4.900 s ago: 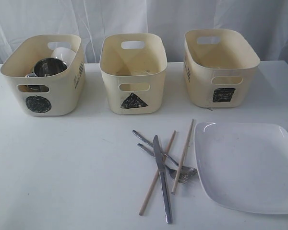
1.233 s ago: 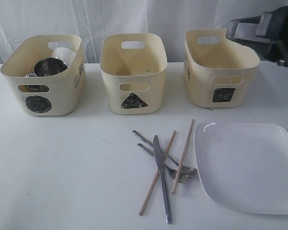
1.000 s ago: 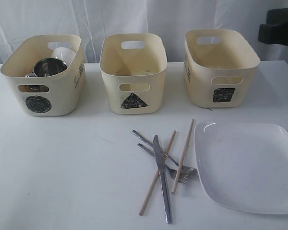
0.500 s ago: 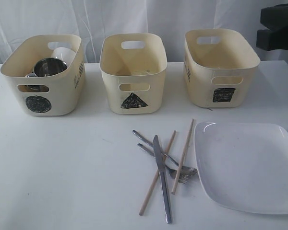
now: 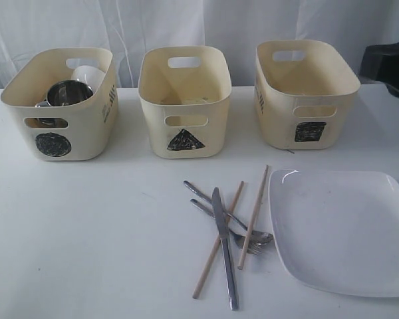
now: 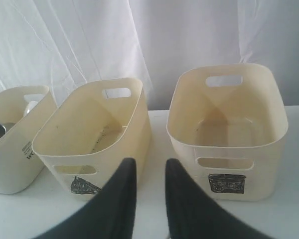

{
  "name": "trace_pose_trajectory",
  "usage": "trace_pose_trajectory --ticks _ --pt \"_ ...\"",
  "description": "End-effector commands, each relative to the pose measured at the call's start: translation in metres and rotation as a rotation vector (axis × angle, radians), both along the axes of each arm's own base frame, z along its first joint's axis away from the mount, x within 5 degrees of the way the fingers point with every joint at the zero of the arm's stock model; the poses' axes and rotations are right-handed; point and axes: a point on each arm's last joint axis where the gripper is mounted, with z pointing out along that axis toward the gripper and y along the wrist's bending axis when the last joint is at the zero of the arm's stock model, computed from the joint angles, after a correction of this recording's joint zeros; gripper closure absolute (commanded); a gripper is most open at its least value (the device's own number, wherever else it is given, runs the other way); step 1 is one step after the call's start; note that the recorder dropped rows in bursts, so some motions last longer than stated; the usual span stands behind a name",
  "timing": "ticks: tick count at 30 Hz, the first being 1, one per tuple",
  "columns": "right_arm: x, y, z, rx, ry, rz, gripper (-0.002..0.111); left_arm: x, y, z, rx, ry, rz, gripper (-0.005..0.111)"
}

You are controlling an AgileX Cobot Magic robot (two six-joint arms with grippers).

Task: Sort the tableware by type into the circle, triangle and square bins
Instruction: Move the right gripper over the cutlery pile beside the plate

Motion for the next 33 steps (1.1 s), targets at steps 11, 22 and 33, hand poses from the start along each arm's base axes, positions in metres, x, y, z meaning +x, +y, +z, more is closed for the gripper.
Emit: trace_pose_trajectory --ticks 11,22,33 --pt "-0.016 0.009 -0.008 -0.162 -0.130 0.100 0.087 0.000 0.000 -0.001 -0.019 -0.003 0.001 0.093" --pt "-0.049 0.000 -0.017 -0.518 0.575 0.026 0.087 0.000 0.000 -0.001 -0.019 -0.003 0.001 0.093" --pt "-0.010 0.061 -0.032 -0.489 0.809 0.295 0.074 0.000 0.000 -0.001 -0.019 -0.003 0.001 0.093"
